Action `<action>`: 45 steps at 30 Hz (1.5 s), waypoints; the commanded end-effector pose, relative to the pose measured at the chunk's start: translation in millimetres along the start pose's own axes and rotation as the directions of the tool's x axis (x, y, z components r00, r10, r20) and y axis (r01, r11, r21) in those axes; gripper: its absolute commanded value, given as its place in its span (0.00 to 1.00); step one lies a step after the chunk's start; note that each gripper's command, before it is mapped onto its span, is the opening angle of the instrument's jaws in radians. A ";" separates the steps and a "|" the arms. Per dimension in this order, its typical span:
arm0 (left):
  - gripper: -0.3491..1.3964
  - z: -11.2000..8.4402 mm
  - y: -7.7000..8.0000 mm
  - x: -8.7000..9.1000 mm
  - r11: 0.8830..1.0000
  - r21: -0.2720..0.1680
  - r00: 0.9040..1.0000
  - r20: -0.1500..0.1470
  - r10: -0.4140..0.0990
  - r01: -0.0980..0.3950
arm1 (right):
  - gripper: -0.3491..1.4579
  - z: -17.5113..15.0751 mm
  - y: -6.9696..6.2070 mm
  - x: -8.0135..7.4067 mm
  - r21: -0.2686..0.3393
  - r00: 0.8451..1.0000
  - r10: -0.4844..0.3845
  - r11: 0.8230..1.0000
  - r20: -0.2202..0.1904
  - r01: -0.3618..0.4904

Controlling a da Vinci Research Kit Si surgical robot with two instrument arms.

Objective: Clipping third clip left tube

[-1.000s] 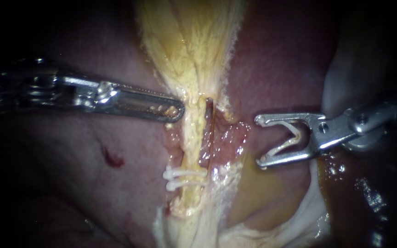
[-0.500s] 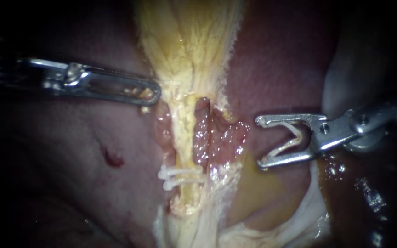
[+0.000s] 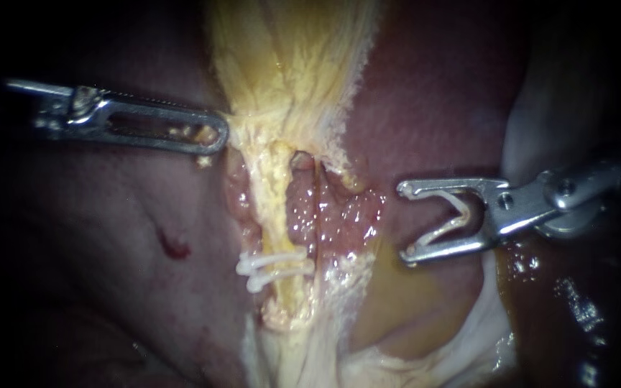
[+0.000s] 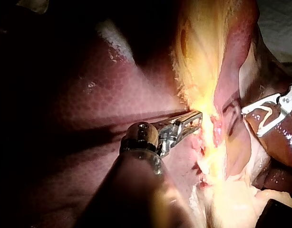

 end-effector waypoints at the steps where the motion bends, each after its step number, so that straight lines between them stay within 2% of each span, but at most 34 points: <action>1: 0.00 0.1 0.0 0.1 1.000 -0.002 1.000 0.000 0.001 -0.001 | 0.47 0.3 0.0 0.1 0.004 1.000 0.001 1.000 -0.001 -0.001; 5: 0.00 0.4 -0.1 0.3 1.000 -0.007 1.000 0.003 0.001 -0.001 | 0.47 2.1 0.0 0.6 0.011 1.000 0.008 1.000 -0.018 -0.008; 12: 0.00 0.9 -0.3 0.6 1.000 -0.003 1.000 0.002 0.002 -0.002 | 0.47 7.0 0.1 1.2 0.025 0.999 0.028 0.999 -0.037 -0.027; 22: 0.00 0.9 -0.3 0.6 1.000 -0.002 1.000 0.002 0.002 -0.002 | 0.47 12.3 -0.1 0.6 0.045 0.998 0.050 0.998 -0.045 -0.048; 25: 0.00 0.8 -0.3 0.6 1.000 -0.002 1.000 0.002 0.002 -0.002 | 0.47 12.6 0.2 -0.1 0.043 0.997 0.065 0.997 -0.043 -0.064; 32: 0.00 0.8 -0.2 0.6 1.000 -0.002 1.000 0.002 0.002 -0.002 | 0.47 12.0 2.3 -2.4 0.042 0.990 0.136 0.990 -0.039 -0.134; 35: 0.00 0.8 -0.2 0.6 1.000 -0.002 1.000 0.001 0.002 -0.002 | 0.47 11.9 2.7 -3.3 0.041 0.989 0.146 0.989 -0.038 -0.145; 40: 0.00 0.8 -0.2 0.6 1.000 -0.002 1.000 0.001 0.002 -0.002 | 0.47 11.9 3.0 -3.7 0.042 0.987 0.156 0.987 -0.040 -0.154; 45: 0.00 0.8 -0.2 0.6 1.000 -0.002 1.000 0.001 0.002 -0.002 | 0.47 12.0 3.1 -3.8 0.055 0.983 0.174 0.984 -0.066 -0.171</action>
